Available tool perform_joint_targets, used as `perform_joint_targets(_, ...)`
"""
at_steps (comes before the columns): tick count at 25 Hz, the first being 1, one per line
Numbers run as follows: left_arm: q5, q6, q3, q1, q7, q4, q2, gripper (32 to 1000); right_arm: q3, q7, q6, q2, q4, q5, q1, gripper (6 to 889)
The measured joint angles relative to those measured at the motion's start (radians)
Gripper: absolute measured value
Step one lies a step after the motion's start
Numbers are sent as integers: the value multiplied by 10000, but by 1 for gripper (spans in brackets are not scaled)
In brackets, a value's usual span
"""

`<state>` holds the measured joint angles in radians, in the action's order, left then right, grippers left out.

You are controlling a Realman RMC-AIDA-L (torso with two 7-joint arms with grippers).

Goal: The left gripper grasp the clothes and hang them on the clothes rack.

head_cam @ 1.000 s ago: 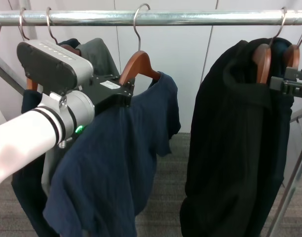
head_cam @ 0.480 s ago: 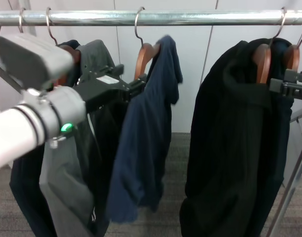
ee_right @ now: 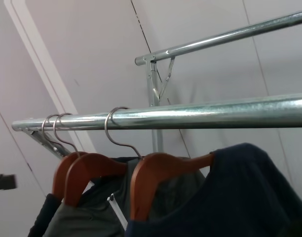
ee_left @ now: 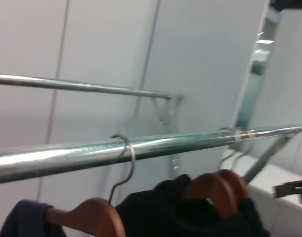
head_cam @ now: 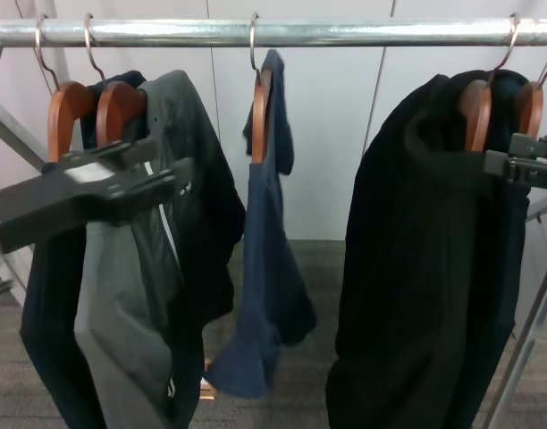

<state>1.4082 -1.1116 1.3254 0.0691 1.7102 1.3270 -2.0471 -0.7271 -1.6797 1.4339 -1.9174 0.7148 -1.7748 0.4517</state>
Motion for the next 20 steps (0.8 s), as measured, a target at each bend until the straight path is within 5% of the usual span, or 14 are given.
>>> perform_joint_targets(3,-242,-1408,-1000,-58,-491,-665,-8,656,0,1,23,0,0,0,7,818)
perform_joint_targets(6,-610,-2028,-1332,-105,-1105,-1304,1,656,1,1,58,0,0,0,8,818)
perform_joint_targets(10,-802,-2215,-1319,-16,-1733,-1922,-30,656,-41,1,65,-1,9,0,31,818)
perform_joint_targets(20,-888,-2253,-1265,382,-2167,-2735,-53,656,-84,33,65,-1,14,-38,85,818)
